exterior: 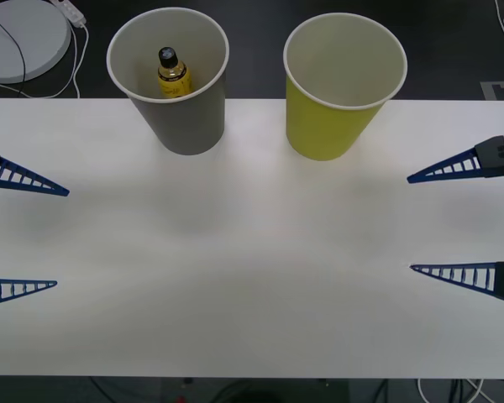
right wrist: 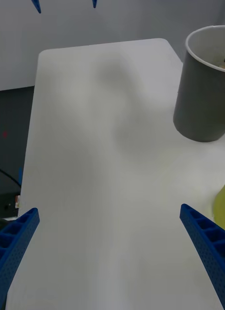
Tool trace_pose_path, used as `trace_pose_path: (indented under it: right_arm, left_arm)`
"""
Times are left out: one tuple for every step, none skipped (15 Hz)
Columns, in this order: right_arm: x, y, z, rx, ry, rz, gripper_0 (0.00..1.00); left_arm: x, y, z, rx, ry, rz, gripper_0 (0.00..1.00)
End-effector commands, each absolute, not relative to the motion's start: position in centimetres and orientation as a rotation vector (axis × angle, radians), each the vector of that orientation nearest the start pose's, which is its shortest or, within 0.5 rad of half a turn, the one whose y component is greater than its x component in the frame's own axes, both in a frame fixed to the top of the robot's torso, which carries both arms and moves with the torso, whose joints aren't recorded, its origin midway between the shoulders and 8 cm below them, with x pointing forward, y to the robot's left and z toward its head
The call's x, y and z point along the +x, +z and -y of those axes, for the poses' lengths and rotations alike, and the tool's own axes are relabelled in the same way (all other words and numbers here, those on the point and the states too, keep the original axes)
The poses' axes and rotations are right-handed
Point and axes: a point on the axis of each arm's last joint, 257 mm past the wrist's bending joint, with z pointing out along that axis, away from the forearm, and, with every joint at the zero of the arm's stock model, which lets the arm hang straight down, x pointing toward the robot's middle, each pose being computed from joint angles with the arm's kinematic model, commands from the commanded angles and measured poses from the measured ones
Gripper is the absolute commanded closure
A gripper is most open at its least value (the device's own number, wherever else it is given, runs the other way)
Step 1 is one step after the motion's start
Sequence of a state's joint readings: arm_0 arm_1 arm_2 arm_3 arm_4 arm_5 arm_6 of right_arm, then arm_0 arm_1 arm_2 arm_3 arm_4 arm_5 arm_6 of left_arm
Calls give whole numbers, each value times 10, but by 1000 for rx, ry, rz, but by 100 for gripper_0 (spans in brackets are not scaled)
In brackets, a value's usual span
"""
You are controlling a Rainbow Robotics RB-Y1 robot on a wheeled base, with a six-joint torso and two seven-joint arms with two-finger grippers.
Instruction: Put the can into the green bin and the plastic bottle into the gray bin
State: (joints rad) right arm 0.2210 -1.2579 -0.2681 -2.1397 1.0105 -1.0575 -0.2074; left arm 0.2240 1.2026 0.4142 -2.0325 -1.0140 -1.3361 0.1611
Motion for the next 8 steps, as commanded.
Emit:
trace_pose_path:
  right_arm:
    - [321, -86, 222, -1555, 456, -1478, 0]
    - [321, -86, 225, -1560, 456, -1476, 0]
    - [321, -86, 229, -1564, 461, -1475, 0]
    - [320, -87, 232, -1569, 464, -1472, 0]
    - [319, -87, 235, -1570, 472, -1470, 0]
    - [320, -86, 238, -1577, 469, -1442, 0]
    - [319, -86, 242, -1579, 477, -1438, 0]
    - [317, -86, 243, -1577, 494, -1437, 0]
  left_arm:
    - [302, -83, -255, 1649, -461, -1480, 0]
    - [302, -83, -255, 1649, -461, -1480, 0]
    - [302, -83, -255, 1649, -461, -1480, 0]
    - [302, -83, -255, 1649, -461, -1480, 0]
    - [302, -83, -255, 1649, -461, -1480, 0]
    - [302, -83, -255, 1649, -461, -1480, 0]
    - [302, -83, -255, 1649, -461, -1480, 0]
    - [302, -83, -255, 1649, -461, -1480, 0]
